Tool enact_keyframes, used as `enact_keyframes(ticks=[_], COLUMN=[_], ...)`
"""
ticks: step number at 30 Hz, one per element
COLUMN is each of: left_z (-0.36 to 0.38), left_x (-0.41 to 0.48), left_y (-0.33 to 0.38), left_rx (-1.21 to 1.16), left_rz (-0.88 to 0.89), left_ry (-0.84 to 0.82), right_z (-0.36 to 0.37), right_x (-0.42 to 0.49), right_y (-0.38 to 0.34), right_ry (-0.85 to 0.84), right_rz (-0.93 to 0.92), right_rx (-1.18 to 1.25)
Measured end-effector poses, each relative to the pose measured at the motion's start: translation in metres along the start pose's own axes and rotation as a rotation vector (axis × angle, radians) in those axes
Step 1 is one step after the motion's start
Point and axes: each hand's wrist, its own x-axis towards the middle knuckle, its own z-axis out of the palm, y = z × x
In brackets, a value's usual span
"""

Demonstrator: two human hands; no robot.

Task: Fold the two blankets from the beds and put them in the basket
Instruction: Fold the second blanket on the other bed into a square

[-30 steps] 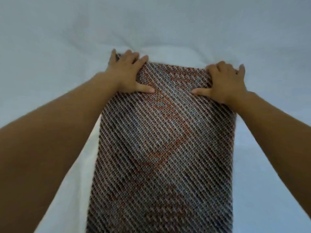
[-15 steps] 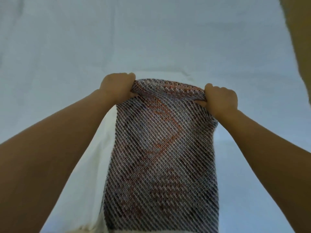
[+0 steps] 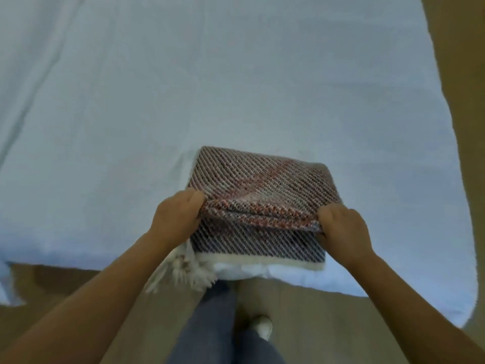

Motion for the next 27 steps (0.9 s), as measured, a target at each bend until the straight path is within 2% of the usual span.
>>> enact_keyframes(ticks=[3, 6, 9, 10, 12, 14, 17, 19, 22, 24, 27], left_z=[0.029, 0.058, 0.076, 0.078, 0.074, 0.066, 0.059, 0.059, 0.063, 0.065, 0.07], left_x=[-0.045, -0.077, -0.098, -0.1, -0.099, -0.087, -0.062, -0.041, -0.008, 0.015, 0.045], left_y=[0.015, 0.026, 0.035, 0.036, 0.044, 0.053, 0.065, 0.076, 0.092, 0.102, 0.119], left_rx=[-0.003, 0.065, 0.159, 0.166, 0.121, 0.005, -0.099, -0.133, -0.166, -0.174, -0.17], left_rz=[0.0, -0.099, -0.283, -0.306, -0.343, -0.391, -0.371, -0.309, -0.191, -0.135, -0.052], left_ry=[0.001, -0.154, -0.43, -0.464, -0.448, -0.336, -0.171, -0.15, -0.173, -0.219, -0.258], right_z=[0.03, 0.054, 0.071, 0.074, 0.073, 0.066, 0.052, 0.047, 0.049, 0.051, 0.053], right_x=[-0.036, -0.062, -0.077, -0.078, -0.075, -0.068, -0.051, -0.038, -0.019, -0.006, 0.016], right_y=[-0.014, -0.024, -0.031, -0.032, -0.033, -0.034, -0.027, -0.017, -0.002, 0.006, 0.019], right_ry=[-0.007, -0.088, -0.285, -0.4, -0.52, -0.423, -0.031, 0.125, 0.047, -0.041, -0.073], right_rz=[-0.021, 0.016, 0.067, 0.076, 0.125, 0.271, 0.6, 0.786, 0.988, 1.054, 1.158], right_rx=[0.036, 0.036, 0.013, 0.027, 0.133, 0.364, 0.618, 0.692, 0.883, 0.995, 1.204])
